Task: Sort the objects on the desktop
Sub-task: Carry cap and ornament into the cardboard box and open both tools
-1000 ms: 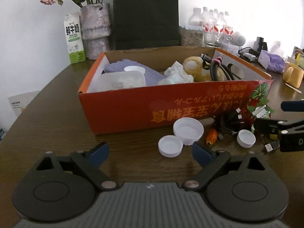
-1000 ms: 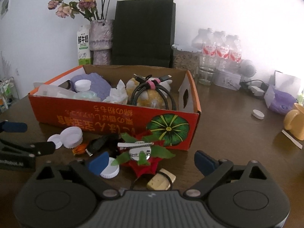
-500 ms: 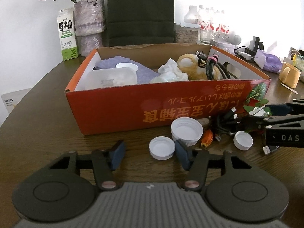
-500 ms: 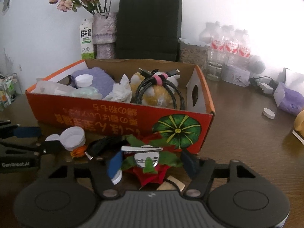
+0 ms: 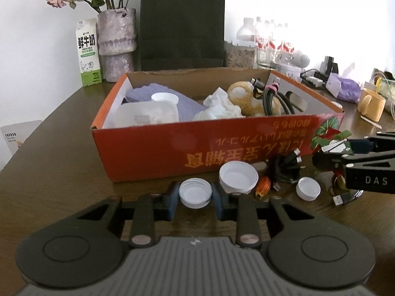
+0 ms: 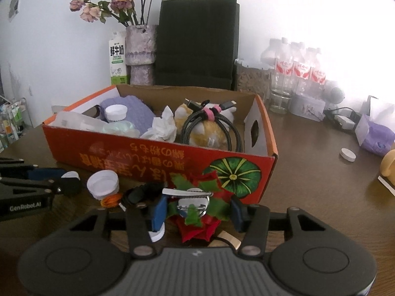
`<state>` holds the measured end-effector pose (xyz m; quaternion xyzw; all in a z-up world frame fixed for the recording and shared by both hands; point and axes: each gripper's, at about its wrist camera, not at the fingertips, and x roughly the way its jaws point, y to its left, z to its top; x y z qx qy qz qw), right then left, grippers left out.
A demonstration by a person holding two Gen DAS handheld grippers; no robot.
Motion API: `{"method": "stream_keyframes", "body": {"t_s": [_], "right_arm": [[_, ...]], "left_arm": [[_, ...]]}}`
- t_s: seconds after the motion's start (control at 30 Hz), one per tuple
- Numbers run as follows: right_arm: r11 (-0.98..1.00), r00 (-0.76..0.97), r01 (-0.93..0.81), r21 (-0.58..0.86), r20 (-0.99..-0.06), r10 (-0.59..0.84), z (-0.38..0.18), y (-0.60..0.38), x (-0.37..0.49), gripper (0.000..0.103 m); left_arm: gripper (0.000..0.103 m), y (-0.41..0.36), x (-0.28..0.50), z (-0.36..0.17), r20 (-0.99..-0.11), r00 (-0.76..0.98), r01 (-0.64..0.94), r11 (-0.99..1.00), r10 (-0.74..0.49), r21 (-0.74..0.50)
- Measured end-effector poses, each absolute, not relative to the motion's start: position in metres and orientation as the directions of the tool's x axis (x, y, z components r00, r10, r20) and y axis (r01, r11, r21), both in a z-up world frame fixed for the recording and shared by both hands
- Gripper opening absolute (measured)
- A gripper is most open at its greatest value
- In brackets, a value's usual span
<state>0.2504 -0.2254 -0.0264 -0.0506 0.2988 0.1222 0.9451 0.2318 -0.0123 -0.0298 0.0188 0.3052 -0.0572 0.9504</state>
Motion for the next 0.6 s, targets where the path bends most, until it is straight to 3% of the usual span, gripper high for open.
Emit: {"method": "stream_keyframes", "body": {"t_s": [0.6], "right_arm": [[0.953,0.846,-0.303,-0.005,-0.462,0.267,0.024,-0.212,0.235,0.050]], "left_arm": [[0.029,-0.005,0.219,0.040,-0.392,0.913,0.103,0.993,-0.115,-0.051]]}}
